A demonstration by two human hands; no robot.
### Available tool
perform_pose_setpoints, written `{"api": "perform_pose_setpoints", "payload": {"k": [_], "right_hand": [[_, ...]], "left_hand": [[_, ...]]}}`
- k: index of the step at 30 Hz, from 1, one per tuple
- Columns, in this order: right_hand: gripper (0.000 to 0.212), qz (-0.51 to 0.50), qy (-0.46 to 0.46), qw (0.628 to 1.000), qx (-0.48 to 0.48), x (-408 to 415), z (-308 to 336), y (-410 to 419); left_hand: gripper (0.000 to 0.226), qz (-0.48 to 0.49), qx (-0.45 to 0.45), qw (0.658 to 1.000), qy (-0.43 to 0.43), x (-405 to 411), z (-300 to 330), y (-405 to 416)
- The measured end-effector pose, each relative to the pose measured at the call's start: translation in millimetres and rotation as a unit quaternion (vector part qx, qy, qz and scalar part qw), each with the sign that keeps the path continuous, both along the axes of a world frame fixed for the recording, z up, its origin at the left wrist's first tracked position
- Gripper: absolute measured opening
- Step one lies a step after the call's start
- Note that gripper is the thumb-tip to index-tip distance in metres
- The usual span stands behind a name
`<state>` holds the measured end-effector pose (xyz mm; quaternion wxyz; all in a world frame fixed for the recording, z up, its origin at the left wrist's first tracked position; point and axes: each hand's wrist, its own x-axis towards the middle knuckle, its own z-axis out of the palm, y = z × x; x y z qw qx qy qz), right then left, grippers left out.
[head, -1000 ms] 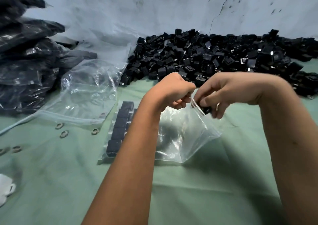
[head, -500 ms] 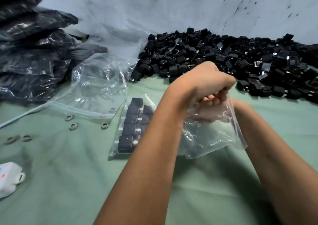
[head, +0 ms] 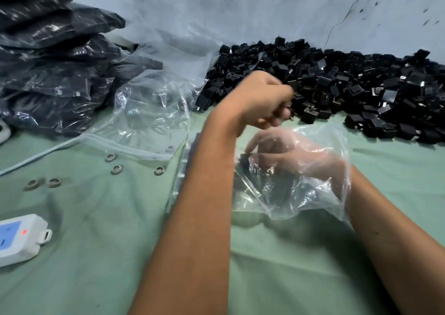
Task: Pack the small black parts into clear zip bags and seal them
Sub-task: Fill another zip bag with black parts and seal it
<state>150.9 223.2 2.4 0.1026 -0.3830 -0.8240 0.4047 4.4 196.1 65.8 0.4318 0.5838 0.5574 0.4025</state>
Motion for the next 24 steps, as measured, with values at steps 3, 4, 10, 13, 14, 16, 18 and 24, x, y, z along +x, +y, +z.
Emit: {"api": "perform_pose_setpoints", "payload": {"k": [3, 4, 10, 13, 14, 16, 18, 24], "right_hand": [[0.021, 0.042, 0.003, 0.999, -0.015, 4.0, -6.8, 1.0], [0.027, 0.044, -0.004, 0.999, -0.028, 3.3, -10.7, 3.9], [0.033, -0.018, 0.069, 0.997, 0.004, -5.4, -30.0, 14.9], [0.010, -0.027, 0.064, 0.997, 0.030, -14.7, -31.0, 16.6], [0.014, -0.030, 0.059, 0.997, 0.029, -16.8, -30.9, 16.6], [0.023, -0.045, 0.074, 0.996, -0.002, -20.3, -32.0, 14.7], [0.020, -0.058, 0.102, 0.992, -0.043, -22.4, -34.1, 11.5], [0.026, -0.147, 0.180, 0.962, -0.140, -33.9, -38.8, -0.4]], "left_hand": [[0.019, 0.172, 0.005, 0.984, 0.053, -46.5, -17.4, 5.1], [0.021, 0.208, -0.002, 0.974, 0.093, -61.2, -25.0, 5.0], [0.014, 0.200, -0.090, 0.957, 0.191, -99.5, -45.9, -4.0], [0.023, 0.155, -0.102, 0.963, 0.197, -96.6, -47.0, -3.6], [0.026, 0.144, -0.106, 0.963, 0.200, -94.9, -47.1, -3.8], [0.026, 0.129, -0.112, 0.964, 0.202, -92.8, -47.6, -4.3], [0.025, 0.121, -0.116, 0.965, 0.200, -94.2, -48.8, -3.6], [0.029, 0.104, -0.127, 0.963, 0.215, -96.9, -52.2, -1.4]]}}
